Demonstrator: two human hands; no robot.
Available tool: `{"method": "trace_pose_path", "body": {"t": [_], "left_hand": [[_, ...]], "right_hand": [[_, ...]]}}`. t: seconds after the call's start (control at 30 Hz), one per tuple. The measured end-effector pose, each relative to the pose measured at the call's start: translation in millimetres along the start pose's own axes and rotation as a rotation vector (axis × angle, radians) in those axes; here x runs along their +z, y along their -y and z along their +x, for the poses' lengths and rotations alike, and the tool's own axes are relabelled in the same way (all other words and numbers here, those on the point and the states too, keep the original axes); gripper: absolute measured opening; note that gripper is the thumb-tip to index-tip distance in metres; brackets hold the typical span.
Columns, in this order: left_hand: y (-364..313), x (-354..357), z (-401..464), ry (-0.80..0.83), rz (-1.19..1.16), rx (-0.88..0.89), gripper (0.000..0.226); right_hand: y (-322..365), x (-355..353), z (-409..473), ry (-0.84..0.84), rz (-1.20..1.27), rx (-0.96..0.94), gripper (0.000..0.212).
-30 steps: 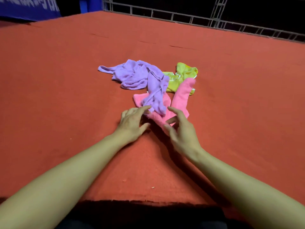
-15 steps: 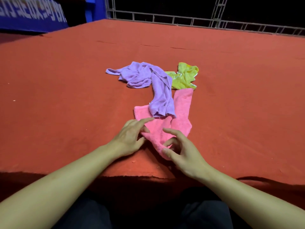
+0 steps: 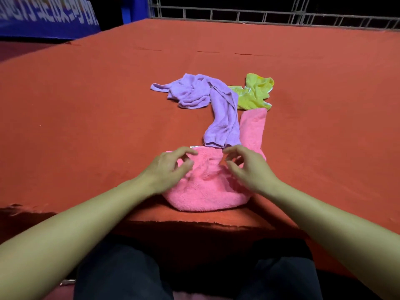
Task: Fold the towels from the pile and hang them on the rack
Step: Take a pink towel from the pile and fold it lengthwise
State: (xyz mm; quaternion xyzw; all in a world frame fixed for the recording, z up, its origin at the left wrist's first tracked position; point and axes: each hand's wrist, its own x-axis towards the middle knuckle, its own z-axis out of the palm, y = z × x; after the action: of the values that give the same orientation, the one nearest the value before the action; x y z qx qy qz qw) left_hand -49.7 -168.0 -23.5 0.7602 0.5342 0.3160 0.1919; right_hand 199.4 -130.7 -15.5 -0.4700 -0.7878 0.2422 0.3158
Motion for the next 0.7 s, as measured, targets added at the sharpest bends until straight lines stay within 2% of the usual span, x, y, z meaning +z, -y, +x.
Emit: {"method": "trace_pose_path", "body": {"t": [0.1,0.2,0.3,0.4,0.47,0.57,0.7], "left_hand": [[11.3,6.4,42.5,-0.158,-0.001,-0.105,0.034],[27.6,15.6,90.0,-0.225,-0.033,-0.287,0.029],[36.1,27.3,128.3,-0.145,-0.031,-0.362,0.038],[38.8,43.9,155.7,0.016,0.053,-0.359,0.060],[42.9,54.0,168.5,0.070,0.125,-0.327,0.068],[46.3,61.2,181.4,-0.006,0.055,-0.271,0.065],[48.9,36.5,208.1,-0.275,-0.202,-0.256,0.054]], "right_hand": [[-5.8,7.2,45.0,-0.017,-0.146,-0.021,0.030],[-18.5,15.3,81.8,-0.027,-0.276,-0.008,0.041],[-33.6,23.7,106.5,-0.036,-0.378,0.012,0.056],[-45.4,30.7,124.3,0.052,-0.488,0.111,0.073],[-50.0,33.9,134.6,0.063,-0.513,0.176,0.072],[-51.4,32.8,150.9,0.014,-0.385,0.212,0.067],[-32.3,25.8,201.5,-0.151,-0.017,0.245,0.072]]}}
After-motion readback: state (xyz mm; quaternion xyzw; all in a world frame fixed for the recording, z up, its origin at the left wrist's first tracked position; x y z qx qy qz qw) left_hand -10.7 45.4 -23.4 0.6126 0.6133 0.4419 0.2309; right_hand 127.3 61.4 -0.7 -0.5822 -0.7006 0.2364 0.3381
